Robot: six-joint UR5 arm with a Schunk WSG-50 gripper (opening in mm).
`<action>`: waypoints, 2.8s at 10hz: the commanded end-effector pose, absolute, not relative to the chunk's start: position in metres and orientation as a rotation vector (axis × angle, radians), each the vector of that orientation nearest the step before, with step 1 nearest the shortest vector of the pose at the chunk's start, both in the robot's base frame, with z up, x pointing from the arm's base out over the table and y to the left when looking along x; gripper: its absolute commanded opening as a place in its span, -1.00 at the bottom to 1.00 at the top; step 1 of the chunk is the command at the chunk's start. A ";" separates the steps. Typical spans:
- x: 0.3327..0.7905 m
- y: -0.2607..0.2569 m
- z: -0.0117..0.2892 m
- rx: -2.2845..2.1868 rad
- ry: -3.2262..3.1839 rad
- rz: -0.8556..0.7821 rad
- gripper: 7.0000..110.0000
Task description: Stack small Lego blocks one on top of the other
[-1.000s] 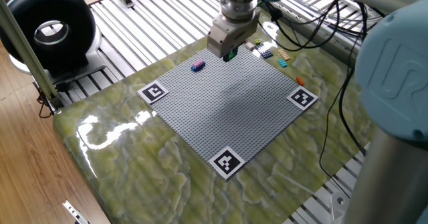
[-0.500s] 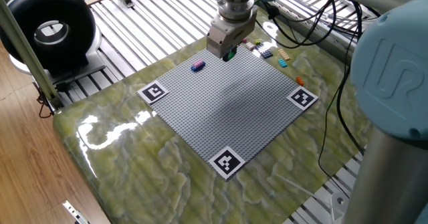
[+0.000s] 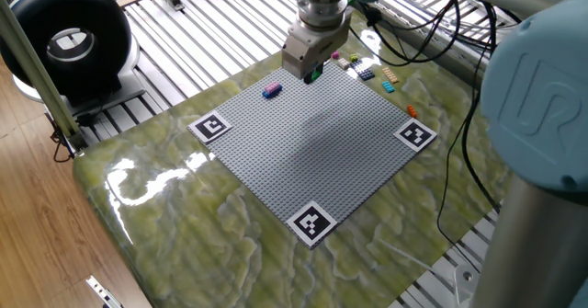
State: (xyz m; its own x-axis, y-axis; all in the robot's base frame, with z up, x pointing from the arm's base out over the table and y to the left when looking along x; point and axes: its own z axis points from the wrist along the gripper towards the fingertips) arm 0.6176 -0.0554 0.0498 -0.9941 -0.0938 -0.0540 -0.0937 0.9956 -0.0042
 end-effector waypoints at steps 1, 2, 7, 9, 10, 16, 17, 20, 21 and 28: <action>0.649 -0.009 0.031 -0.033 3.079 0.081 -1.00; 0.663 0.000 0.020 -0.028 3.030 0.002 -1.00; 0.689 -0.010 0.007 -0.123 3.005 -0.073 -1.00; 0.681 -0.017 0.018 -0.165 3.015 -0.048 -1.00; 0.677 -0.020 0.027 -0.172 3.023 -0.043 -1.00; 0.682 -0.023 0.015 -0.144 3.018 0.000 -1.00; 0.682 -0.021 0.014 -0.134 3.021 0.012 -1.00; 0.686 -0.018 0.011 -0.101 3.030 0.028 -1.00; 0.685 -0.019 0.011 -0.087 3.033 0.027 -1.00; 0.681 -0.017 0.011 0.030 3.050 0.038 -1.00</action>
State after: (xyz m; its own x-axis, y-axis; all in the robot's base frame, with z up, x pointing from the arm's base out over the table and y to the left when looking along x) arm 0.6804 -0.0197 0.0099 -0.9956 -0.0181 -0.0921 -0.0188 0.9998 0.0074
